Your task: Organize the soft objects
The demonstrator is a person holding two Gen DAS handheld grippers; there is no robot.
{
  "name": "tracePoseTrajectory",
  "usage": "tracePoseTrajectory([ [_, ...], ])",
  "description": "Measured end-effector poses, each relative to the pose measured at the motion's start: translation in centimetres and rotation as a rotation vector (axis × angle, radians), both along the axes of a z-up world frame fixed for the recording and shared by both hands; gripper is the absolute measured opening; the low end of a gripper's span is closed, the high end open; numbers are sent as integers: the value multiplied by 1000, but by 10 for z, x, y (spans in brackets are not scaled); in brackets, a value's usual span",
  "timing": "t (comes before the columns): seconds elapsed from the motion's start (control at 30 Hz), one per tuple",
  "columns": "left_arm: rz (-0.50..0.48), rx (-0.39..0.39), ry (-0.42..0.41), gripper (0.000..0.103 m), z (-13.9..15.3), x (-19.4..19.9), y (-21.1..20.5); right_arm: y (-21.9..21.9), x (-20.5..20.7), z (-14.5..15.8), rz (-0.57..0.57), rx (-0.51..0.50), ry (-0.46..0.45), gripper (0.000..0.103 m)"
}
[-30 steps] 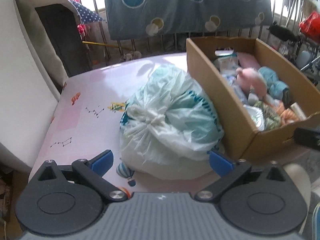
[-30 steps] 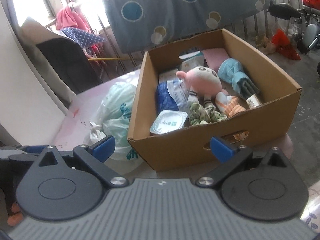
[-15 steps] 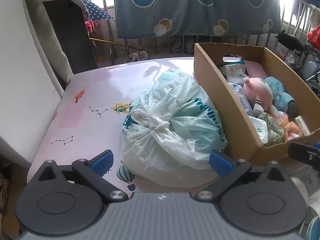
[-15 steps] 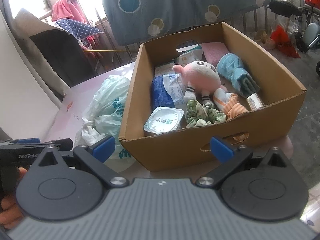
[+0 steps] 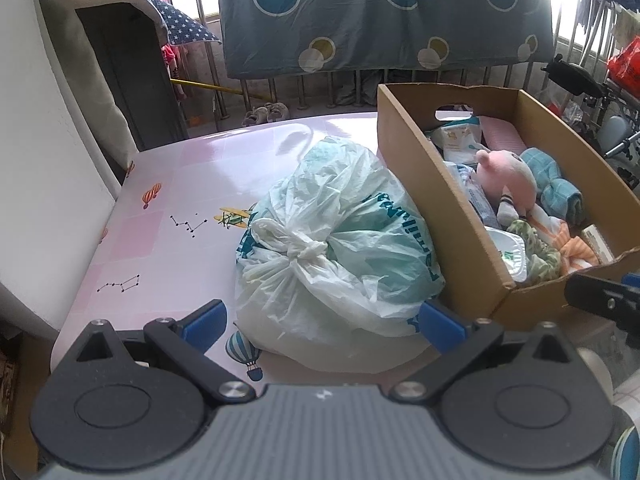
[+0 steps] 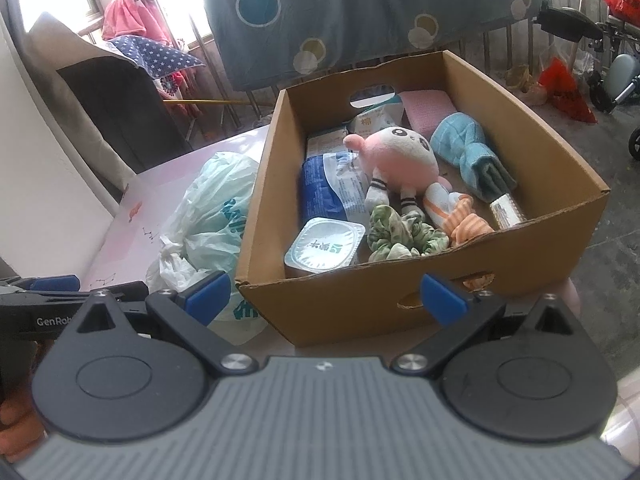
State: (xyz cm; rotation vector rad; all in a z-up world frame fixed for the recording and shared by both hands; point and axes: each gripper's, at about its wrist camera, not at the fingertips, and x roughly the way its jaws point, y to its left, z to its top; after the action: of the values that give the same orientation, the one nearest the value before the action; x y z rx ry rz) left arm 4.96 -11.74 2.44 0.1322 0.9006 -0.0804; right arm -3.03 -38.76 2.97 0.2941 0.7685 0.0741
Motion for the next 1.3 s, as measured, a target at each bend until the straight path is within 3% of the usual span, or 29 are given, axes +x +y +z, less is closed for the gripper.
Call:
tracePoseTrajectory([
  [1.3,-7,-5,3,103,-2,-1,-3,2,2,0,7,-27,28,102],
])
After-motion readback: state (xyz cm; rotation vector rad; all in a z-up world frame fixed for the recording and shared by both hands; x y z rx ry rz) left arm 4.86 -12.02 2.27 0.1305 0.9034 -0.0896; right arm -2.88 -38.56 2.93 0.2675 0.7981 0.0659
